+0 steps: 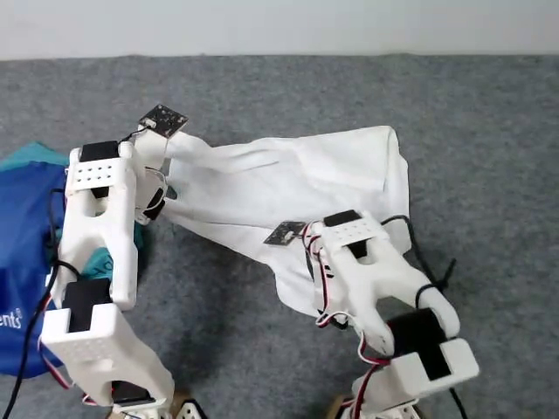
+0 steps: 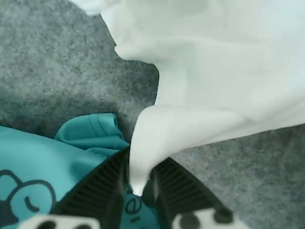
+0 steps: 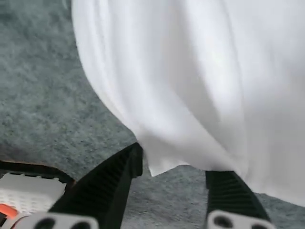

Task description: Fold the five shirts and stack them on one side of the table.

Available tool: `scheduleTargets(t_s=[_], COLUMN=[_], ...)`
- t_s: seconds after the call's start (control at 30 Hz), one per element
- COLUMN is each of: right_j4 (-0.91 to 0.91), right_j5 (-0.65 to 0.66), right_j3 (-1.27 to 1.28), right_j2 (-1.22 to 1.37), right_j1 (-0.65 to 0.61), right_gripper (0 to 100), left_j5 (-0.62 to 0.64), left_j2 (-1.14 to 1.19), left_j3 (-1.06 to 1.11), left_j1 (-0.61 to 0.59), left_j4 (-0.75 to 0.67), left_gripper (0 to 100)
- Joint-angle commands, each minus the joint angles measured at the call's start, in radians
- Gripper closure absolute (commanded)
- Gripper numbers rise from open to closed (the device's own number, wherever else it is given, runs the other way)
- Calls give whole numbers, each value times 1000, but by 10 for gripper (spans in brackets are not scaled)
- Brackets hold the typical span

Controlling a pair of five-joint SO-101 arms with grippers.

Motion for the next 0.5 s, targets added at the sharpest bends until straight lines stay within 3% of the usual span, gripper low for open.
scheduleTargets(t_s=[0.0,0.23,0.47], right_j4=[-21,-30,36], right_j5=[-2,-2,5], right_j3=[-23,-23,-23], right_j2=[71,77,-53], right_j1=[-82,-93,-82], right_gripper=[885,993,990], left_j5=[11,11,9], left_j2=[-8,-8,-17], left_j3=[-36,-36,-38], left_j1=[-5,-5,-3], left_j4=[8,6,29], left_gripper=[987,987,987])
